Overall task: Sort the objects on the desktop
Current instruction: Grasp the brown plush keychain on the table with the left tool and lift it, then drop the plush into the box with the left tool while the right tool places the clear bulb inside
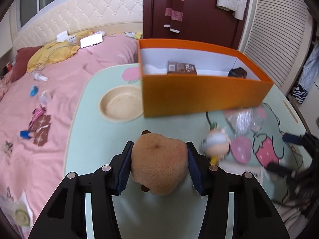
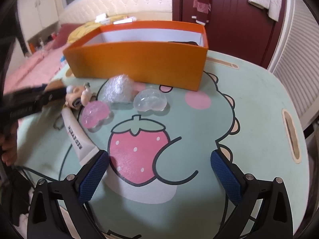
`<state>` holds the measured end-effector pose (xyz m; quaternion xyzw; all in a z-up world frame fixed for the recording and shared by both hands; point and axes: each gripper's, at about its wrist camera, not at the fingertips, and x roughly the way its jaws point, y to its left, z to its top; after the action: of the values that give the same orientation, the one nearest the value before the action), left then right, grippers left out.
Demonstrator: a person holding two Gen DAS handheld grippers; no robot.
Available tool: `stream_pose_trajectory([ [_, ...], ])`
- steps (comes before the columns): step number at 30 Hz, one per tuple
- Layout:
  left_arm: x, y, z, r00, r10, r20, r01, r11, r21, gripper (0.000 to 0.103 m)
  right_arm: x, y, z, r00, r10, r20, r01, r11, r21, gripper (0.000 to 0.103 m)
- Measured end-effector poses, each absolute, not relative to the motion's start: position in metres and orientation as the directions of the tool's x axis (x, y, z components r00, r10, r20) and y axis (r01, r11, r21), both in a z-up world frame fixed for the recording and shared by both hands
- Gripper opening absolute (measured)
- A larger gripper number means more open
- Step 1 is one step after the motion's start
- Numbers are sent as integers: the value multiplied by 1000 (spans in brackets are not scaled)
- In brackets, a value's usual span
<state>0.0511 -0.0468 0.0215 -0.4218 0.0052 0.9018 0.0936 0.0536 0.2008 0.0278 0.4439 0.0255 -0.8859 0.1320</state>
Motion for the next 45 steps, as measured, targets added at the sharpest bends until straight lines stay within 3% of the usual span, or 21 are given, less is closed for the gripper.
stream_pose_trajectory([
  [4,66,-50,16,-628,149,-764,-156,-986,-64,53,48,212,38,-594,-238,-769,238,-965,115,101],
  [7,66,-47,14,-633,137,-762,-157,-987,-47,53,39,205,43,-611,-214,-762,255,-965,67,90],
  [13,65,-48,13,-638,132,-758,-158,-987,-38,53,21,191,43,-618,-218,-756,295,-955,34,83],
  [15,65,-48,13,-639,134,-757,-159,-986,-40,53,16,187,38,-612,-217,-761,310,-951,22,71],
  [16,65,-48,13,-639,138,-757,-160,-986,-45,53,14,185,34,-602,-214,-769,321,-947,13,50],
  [17,65,-49,14,-638,142,-756,-160,-986,-50,53,14,184,32,-604,-212,-768,326,-945,4,37],
  [25,67,-51,20,-641,171,-748,-164,-983,-84,53,24,196,45,-618,-269,-739,314,-946,82,38],
  [32,67,-43,62,-701,228,-676,-218,-971,-100,53,34,204,70,-654,-292,-698,312,-945,103,38],
  [39,26,-19,113,-742,298,-601,-301,-949,-98,53,27,210,109,-703,-346,-621,341,-931,133,38],
  [45,-16,4,119,-733,312,-604,-334,-939,-80,53,-2,207,119,-719,-359,-595,346,-928,142,38],
])
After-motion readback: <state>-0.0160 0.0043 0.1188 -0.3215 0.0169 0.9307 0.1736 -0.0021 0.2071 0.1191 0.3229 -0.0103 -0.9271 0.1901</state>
